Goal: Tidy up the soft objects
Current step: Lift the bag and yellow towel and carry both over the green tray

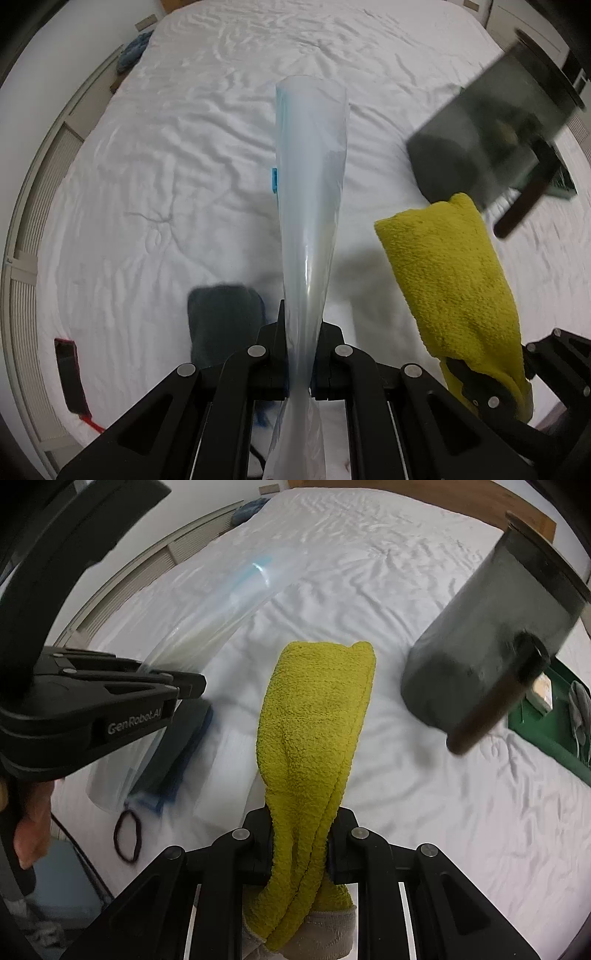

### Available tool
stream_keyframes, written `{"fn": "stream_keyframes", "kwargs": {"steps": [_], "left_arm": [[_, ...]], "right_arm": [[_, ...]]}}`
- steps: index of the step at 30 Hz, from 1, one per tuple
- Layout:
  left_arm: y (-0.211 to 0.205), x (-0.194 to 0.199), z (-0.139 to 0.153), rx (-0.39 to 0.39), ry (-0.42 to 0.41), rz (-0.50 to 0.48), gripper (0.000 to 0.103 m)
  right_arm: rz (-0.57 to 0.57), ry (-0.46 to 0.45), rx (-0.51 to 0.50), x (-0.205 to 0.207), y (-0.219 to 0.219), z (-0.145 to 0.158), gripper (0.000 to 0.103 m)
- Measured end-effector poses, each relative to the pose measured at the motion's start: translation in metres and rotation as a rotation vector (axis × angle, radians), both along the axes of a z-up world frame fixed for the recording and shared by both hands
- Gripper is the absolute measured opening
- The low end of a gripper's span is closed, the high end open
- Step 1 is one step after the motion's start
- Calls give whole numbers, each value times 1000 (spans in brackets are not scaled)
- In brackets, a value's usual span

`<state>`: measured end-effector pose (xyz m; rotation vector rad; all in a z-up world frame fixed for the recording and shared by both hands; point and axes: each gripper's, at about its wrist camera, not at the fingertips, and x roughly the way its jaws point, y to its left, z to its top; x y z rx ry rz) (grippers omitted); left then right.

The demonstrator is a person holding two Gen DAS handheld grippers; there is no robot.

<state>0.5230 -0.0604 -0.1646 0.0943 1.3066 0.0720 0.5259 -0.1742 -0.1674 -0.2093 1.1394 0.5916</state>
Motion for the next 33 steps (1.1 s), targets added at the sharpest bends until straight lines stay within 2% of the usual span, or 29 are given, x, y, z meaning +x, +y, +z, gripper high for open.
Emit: {"fn": "stream_keyframes", "kwargs": {"steps": [11,19,33], "left_arm": [[-43,-39,-15,-9,108,-81,5],[-87,-51,-24,-24,156,-167,5],[-197,-74,-33,-73,232,-375,5]], "right_arm": [[15,73,-30,-27,-47,2,18],[-63,130,-61,-40,-106,3,18],[-213,170,-91,-52,-196,15,18]]}}
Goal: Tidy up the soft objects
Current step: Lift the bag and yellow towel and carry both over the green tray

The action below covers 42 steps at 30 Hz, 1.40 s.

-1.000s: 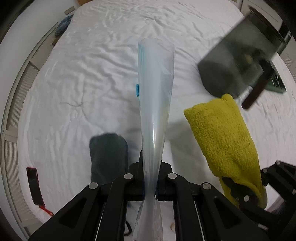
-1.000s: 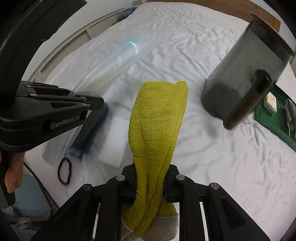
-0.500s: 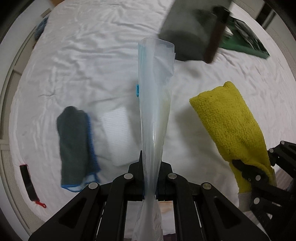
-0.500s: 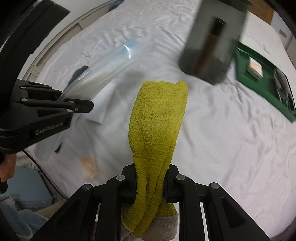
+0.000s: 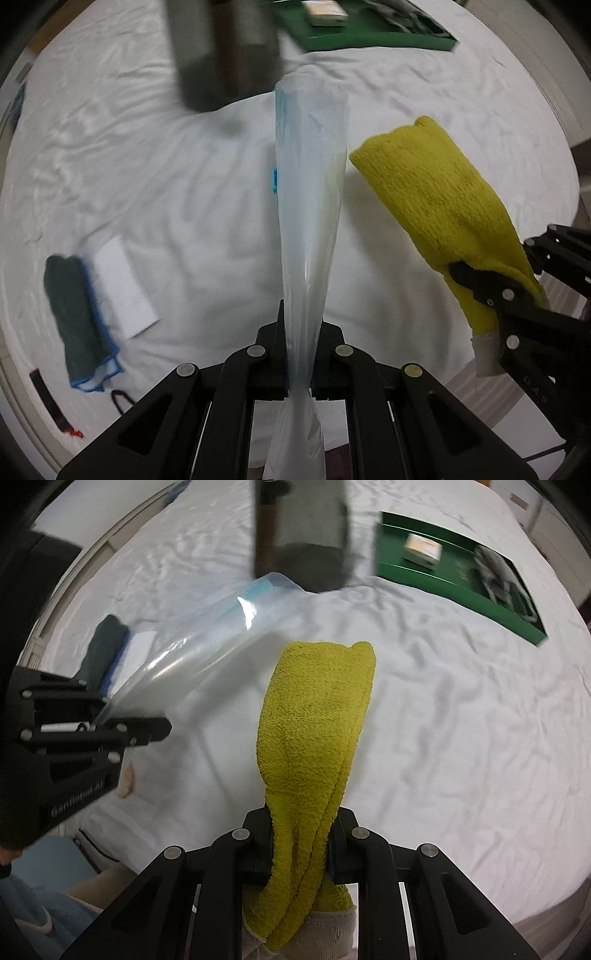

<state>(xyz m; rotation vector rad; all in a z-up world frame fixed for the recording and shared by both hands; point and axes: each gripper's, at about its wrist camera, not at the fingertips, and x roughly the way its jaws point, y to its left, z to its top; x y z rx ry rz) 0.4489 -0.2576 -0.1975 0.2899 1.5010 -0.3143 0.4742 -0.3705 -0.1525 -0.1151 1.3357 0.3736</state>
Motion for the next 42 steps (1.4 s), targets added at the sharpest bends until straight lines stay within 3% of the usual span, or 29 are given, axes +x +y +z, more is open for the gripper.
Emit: {"fn": "stream_keyframes", "kwargs": {"steps": [11,19,42], "left_arm": [[-72,18,8,-65,-8,-53,5],[-109,50,19,-99,-48,-36,6],[-138,158,33,-156,-172,134,6]], "right_arm": [[-124,-39,-27,6,-77,26,18],[-188,-101,-24,26,-119,48,19],[-230,-275,4,120,-155,51,19]]}}
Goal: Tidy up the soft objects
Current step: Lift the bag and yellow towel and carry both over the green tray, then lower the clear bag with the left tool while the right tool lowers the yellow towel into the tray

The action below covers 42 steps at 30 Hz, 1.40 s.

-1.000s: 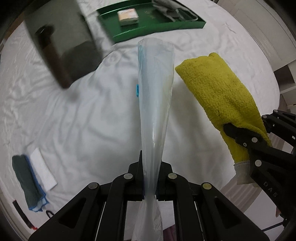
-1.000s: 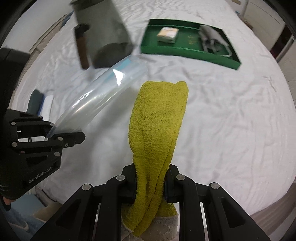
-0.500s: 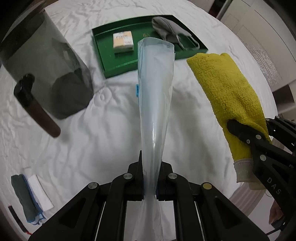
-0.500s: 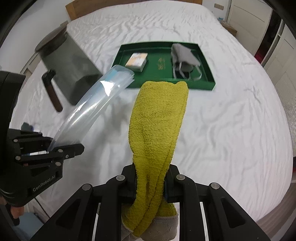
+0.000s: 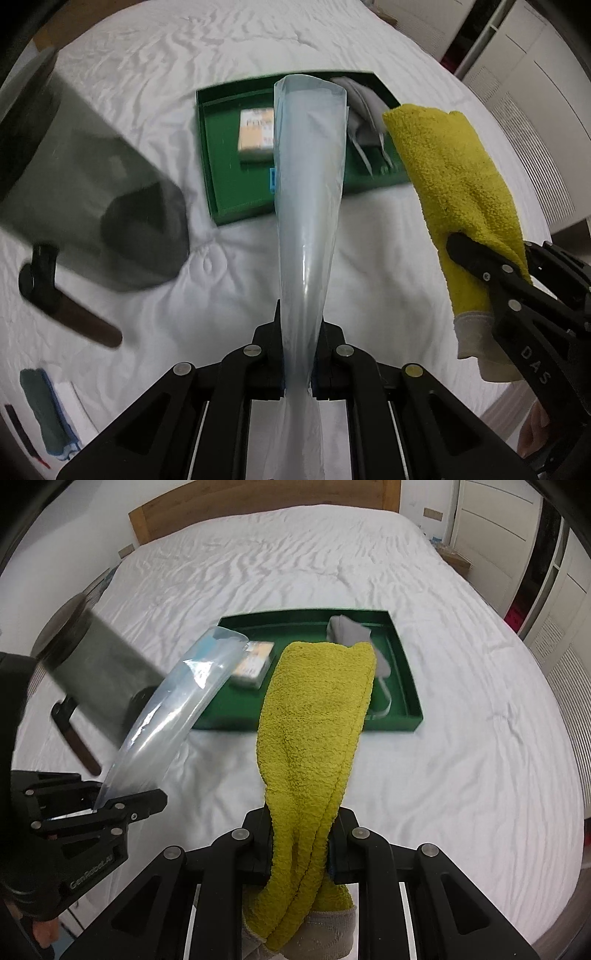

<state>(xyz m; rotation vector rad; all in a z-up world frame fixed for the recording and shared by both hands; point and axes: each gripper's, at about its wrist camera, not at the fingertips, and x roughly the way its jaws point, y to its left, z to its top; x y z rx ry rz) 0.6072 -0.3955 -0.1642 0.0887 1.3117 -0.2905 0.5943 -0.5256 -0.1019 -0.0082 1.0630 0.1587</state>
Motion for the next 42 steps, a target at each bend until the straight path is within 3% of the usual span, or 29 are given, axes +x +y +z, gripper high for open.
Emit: {"fn": "stream_keyframes", "kwargs": {"steps": [7,20,42], "left_arm": [[-10,38,-2,2,-66,36,6],[-12,86,-22,12,-117,109,6],[-7,144,-75,49,-103,221,11]], "right_arm": [[-12,-47,2,49,-4,-14,19],[16,-97,-12,118,12,-53,20],[25,-20,-74,198,31,-137,21]]}}
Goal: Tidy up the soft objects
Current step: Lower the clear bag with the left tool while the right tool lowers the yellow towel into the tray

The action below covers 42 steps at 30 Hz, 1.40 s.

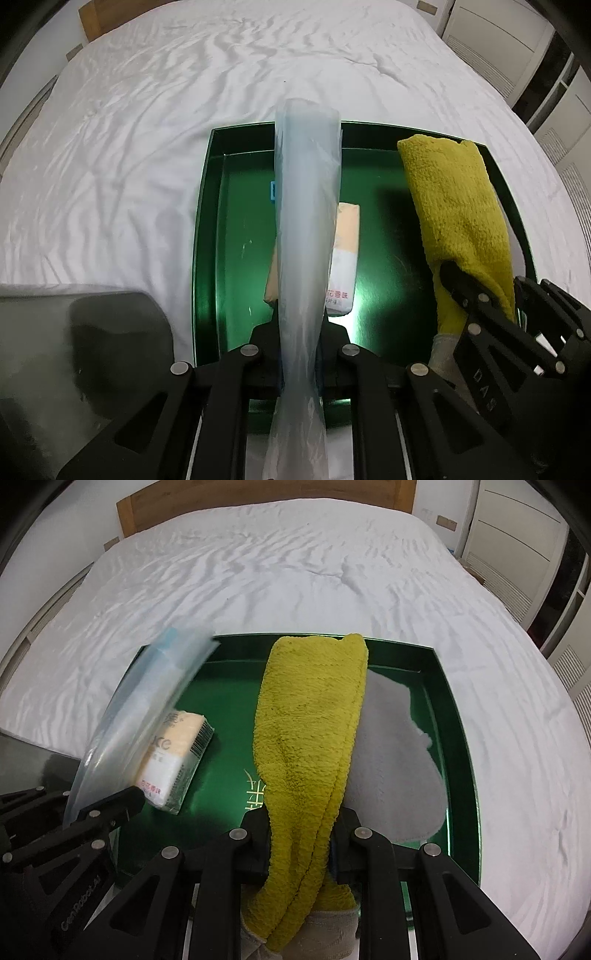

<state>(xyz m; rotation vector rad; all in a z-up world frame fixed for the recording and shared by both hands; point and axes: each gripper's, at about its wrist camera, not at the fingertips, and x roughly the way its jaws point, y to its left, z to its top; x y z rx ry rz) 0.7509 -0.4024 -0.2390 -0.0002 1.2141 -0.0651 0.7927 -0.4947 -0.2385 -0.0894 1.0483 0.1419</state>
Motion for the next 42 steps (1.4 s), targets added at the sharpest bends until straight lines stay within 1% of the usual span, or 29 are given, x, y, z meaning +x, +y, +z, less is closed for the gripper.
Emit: {"fn": "stream_keyframes", "kwargs": {"steps": [5,7,10,13,16,20,25,27,33,35,37,40,42], "left_arm": [[-5,8,-2,6,3,0,14],[-7,8,-2,-7,13,-7,20],[-13,5,-6,-9,20,-36,25],[-11,3,-7,-14,13,-23,25],[-4,-1,-5,12,-5,2,25],[3,-3,-13,6,38,11,25],[1,-3,-17,-9,48,20,25],[0,-2,-20,-16,56,19,25],[-15,-2,-23,-17,55,-17,26],[-17,0,-24,-15,54,-26,26],[-11,1,-24,-25,55,-4,26],[11,1,-20,-25,51,40,25],[14,0,-19,-21,53,34,25]], "right_arm": [[-1,7,-18,6,1,-6,22],[-12,9,-28,9,-3,-9,23],[-32,14,-27,7,-8,-10,24],[-23,9,-53,7,-4,-9,25],[-36,12,-48,6,-3,-10,25],[-3,16,-9,4,3,-10,25],[12,19,-7,7,1,-12,25],[2,17,-23,9,-1,-14,24],[-73,15,-35,10,-21,-14,24],[-83,15,-46,10,-21,-15,24],[-87,15,-58,11,-17,-15,24],[-72,12,-51,11,-9,-14,24],[-58,7,-40,10,-3,-11,24]]}}
